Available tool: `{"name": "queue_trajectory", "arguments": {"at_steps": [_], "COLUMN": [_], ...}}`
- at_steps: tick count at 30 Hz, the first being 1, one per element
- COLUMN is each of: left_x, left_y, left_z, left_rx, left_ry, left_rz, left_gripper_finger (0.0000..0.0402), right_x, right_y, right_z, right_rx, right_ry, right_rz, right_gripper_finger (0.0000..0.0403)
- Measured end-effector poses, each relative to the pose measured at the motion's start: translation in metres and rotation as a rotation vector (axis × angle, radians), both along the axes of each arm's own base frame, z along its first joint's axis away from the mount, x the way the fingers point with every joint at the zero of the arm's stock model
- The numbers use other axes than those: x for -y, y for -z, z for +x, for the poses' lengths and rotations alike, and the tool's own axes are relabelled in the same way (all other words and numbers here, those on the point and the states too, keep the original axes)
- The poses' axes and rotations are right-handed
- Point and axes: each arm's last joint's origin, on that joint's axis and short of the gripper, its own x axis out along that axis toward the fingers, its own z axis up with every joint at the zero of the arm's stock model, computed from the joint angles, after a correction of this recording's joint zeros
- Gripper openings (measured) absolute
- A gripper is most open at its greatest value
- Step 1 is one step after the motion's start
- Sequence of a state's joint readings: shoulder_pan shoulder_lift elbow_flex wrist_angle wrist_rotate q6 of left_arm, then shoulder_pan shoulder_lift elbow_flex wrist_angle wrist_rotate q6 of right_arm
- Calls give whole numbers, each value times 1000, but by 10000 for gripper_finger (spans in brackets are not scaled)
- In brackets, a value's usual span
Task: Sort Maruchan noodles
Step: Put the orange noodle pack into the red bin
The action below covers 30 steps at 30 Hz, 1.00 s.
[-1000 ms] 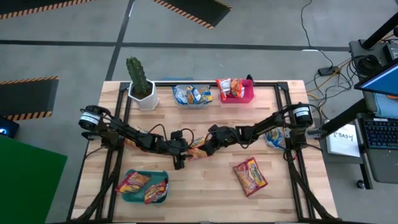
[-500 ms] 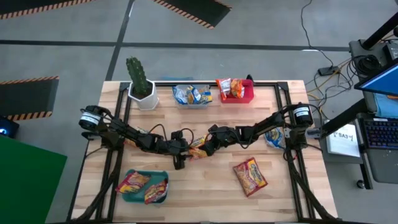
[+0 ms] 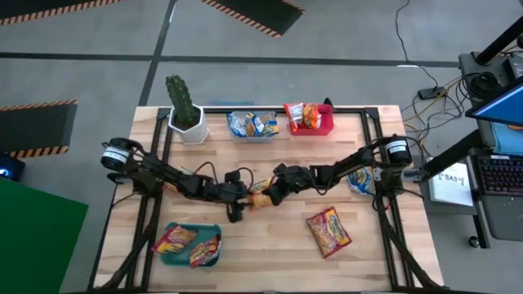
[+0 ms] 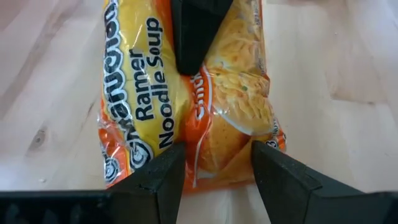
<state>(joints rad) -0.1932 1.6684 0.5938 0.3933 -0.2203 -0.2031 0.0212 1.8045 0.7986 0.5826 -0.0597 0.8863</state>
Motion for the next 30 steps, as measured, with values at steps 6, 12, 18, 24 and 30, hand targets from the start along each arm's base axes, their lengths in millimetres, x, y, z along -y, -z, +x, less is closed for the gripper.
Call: {"name": "queue_trajectory", "arguments": {"at_steps": [6,12,18,24,30], "left_x": [-2,-6,-11,-19,-23], "left_y": [-26,-70,-115,-146,-156], "left_z": [-10,-28,-48,-68,-77], "left_rx": [13,112,293,411,455], "left_ry": [44,111,131,2,-57], "left_rz": [57,147,285,403,418], "left_gripper_finger": [164,164,165,165,165], "right_x": [0,8,30,65,122], "right_y": [-18,-59,-117,-190,-243], "right_z": [-3,-20,-52,-85,-115], "right_rx": [34,38,-4,-210,-484], "right_ry": [-41,-29,97,335,520], "right_rz": [-20,-98,-239,-419,-418], "right_gripper_finger": [16,15,14,14,13]}}
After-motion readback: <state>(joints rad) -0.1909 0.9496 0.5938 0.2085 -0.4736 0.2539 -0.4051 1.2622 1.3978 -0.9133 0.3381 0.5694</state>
